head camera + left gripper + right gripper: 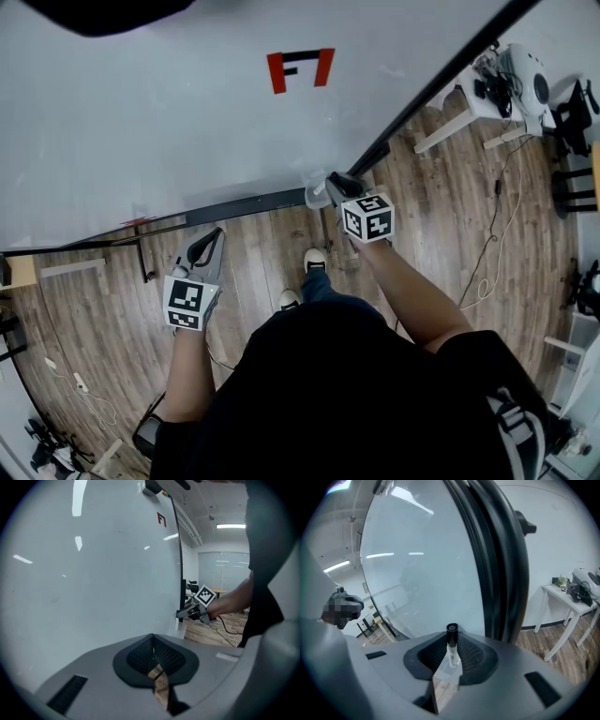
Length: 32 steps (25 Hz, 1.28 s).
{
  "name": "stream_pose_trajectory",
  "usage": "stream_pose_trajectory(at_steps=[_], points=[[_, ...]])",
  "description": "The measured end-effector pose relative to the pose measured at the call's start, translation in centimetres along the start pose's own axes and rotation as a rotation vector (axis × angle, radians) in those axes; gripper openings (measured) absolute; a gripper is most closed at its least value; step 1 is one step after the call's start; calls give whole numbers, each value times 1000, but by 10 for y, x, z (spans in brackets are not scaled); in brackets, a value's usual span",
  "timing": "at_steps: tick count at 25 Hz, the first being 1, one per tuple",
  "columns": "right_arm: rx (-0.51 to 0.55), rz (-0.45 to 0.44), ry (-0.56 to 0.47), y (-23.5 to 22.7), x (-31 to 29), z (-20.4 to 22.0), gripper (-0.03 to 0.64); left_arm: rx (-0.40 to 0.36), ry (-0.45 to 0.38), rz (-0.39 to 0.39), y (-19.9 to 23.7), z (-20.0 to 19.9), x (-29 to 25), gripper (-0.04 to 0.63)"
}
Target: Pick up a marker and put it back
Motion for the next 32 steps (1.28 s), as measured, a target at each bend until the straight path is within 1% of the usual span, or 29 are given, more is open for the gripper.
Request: stream_pose_trajectory(at_steps=[9,21,32], points=[[49,1,-60,16,25,-15,60,-22,-26,-5,-4,-3,15,11],[68,16,-160,39,84,-34,60,-69,-83,-1,-17,-13,39,11],[67,53,-211,49,140,-25,60,-108,-130,17,-33,-22,51,11]])
Point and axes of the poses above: the fingertips, and each gripper's own axes: x backward along the fingers, y to its left, z out of its underside, the point moved 10 cm from there along x, backward along the fingers, and after that the axes turned 1 degree about x, right-handed, at the moved point
